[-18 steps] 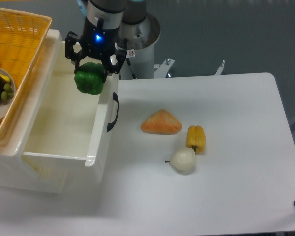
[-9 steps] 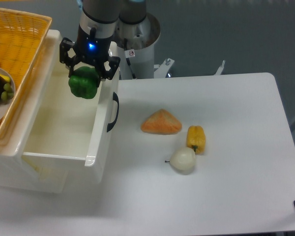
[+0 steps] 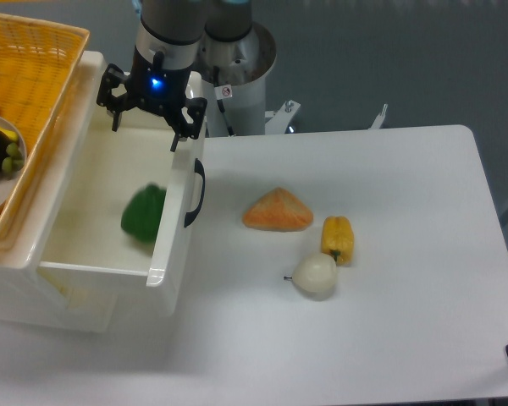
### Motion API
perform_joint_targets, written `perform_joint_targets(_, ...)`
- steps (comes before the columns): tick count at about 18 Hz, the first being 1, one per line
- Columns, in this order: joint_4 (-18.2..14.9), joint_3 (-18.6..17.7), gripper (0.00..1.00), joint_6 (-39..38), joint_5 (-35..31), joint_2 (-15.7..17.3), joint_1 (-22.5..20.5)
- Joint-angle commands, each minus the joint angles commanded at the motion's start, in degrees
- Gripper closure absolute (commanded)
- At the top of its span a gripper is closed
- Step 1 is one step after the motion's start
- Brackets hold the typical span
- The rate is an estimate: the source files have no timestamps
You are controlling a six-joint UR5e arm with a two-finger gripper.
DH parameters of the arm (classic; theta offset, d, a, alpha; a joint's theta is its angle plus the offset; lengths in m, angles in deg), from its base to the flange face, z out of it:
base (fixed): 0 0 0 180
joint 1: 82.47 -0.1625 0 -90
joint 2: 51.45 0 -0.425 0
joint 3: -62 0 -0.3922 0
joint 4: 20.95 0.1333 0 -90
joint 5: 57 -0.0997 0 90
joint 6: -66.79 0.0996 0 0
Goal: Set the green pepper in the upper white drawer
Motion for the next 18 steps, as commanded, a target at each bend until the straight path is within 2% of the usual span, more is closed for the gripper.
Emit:
perform_joint_targets(2, 0.5, 0.0, 0.0, 0.4, -0.1, -0.1, 0.0)
perform_joint_targets(5, 3.7, 0.1, 0.0, 0.3, -1.4, -0.3, -0.3)
perform_joint_targets(9, 4.0, 0.7, 0.0, 3.3, -4.5, -0.4, -1.6)
perform_joint_targets(18, 3.7, -0.2, 0.0, 10.0, -6.1, -0.9, -4.8)
